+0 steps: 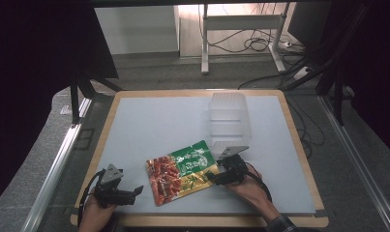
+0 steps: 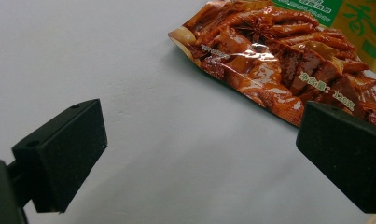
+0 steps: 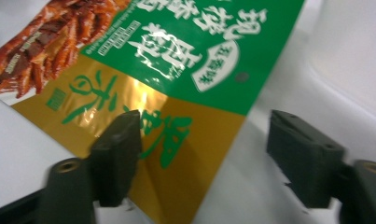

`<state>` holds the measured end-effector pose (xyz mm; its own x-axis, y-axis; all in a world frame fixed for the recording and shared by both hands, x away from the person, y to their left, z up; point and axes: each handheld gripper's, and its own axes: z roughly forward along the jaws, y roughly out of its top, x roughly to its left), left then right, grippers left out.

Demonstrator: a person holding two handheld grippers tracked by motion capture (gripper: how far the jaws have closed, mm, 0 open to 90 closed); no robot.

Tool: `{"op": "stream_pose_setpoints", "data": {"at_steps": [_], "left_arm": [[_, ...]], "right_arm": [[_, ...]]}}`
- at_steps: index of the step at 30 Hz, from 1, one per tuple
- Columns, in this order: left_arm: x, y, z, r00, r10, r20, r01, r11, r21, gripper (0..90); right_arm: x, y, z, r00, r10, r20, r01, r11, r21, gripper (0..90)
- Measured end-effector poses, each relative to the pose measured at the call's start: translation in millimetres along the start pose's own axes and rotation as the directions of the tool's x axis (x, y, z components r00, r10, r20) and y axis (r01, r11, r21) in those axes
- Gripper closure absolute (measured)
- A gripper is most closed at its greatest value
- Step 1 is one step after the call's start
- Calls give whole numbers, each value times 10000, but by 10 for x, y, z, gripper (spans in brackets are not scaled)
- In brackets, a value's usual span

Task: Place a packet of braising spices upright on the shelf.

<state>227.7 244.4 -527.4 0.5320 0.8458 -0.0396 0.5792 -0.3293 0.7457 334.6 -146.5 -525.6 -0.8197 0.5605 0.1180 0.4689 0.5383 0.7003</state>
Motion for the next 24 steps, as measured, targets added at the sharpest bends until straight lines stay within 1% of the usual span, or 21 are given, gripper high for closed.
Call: {"op": "stream_pose_setpoints", "data": {"at_steps": [3,4,7,8,10,11,14,16,17,18,19,24], "left_arm": [[0,0,0,10000,3,-6,-3,10000,5,18],[-1,0,0,10000,13,-8,-13,10000,9,18],[-2,1,0,10000,35,-19,-35,10000,25,18],[-4,1,0,10000,50,-28,-50,10000,32,18],[-5,2,1,10000,66,-34,-65,10000,46,18],[-6,2,1,10000,83,-47,-82,10000,49,18],[-7,2,2,9999,104,-55,-103,9999,55,18],[-6,2,1,9999,110,-54,-110,9999,63,18],[-6,2,1,9999,111,-54,-111,9999,69,18],[-6,2,1,9999,111,-54,-111,9999,69,18],[-4,2,-1,9999,139,-52,-139,9999,92,18],[-5,2,-1,9999,156,-54,-155,9998,94,18]], "right_arm": [[30,50,15,9998,-198,-48,198,9998,-82,386],[41,65,25,9997,-234,-12,234,9997,-83,391],[50,94,61,9992,-365,-173,366,9993,39,417],[50,106,78,9988,-469,-133,469,9989,61,439],[59,133,94,9988,-491,-57,491,9988,31,478],[57,143,100,9983,-587,10,587,9983,-6,493],[56,183,131,9973,-664,306,663,9978,58,540],[41,201,158,9975,-629,323,626,9980,101,558],[27,213,172,9982,-546,229,543,9985,100,573],[27,213,172,9982,-546,229,543,9985,100,573],[13,235,188,9986,-496,202,494,9987,83,603],[7,284,209,9982,-580,135,579,9983,75,692]]}}
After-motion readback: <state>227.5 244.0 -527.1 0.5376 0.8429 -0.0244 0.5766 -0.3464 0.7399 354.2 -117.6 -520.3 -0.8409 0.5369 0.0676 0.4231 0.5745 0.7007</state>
